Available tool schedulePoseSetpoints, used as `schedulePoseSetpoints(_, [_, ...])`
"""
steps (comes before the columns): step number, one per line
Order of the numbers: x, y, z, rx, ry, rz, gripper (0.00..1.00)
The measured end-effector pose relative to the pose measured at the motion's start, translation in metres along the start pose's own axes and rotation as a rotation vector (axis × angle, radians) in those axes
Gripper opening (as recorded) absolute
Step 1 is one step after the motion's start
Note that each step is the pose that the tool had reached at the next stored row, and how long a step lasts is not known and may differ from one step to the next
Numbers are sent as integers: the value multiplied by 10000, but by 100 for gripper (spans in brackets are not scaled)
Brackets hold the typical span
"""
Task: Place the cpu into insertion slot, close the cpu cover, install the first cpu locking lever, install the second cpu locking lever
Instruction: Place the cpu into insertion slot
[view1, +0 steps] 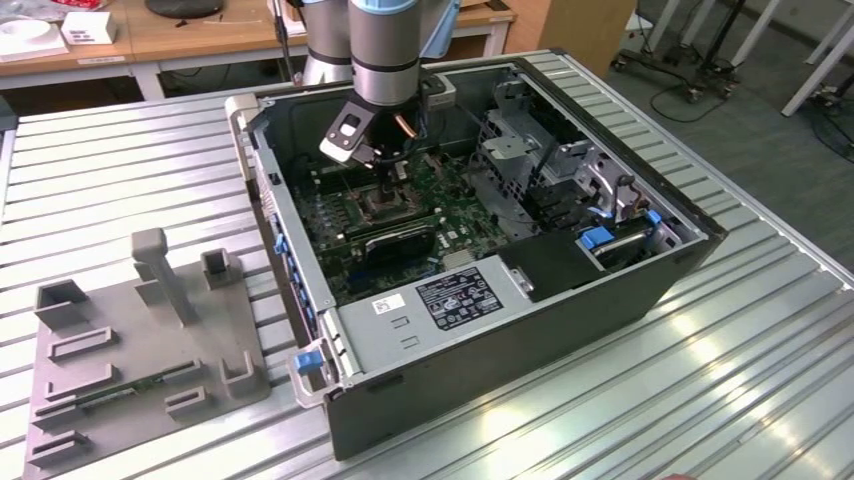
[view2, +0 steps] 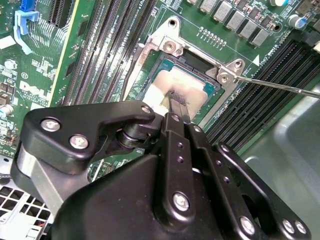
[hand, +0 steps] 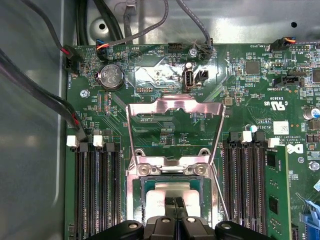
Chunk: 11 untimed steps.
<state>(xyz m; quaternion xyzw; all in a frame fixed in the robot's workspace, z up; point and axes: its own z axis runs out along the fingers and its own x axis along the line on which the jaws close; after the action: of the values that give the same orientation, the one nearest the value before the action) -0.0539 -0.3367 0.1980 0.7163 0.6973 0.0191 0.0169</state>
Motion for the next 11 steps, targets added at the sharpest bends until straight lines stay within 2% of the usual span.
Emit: schedulePoseSetpoints(11, [0,0,2,0,0,0,11])
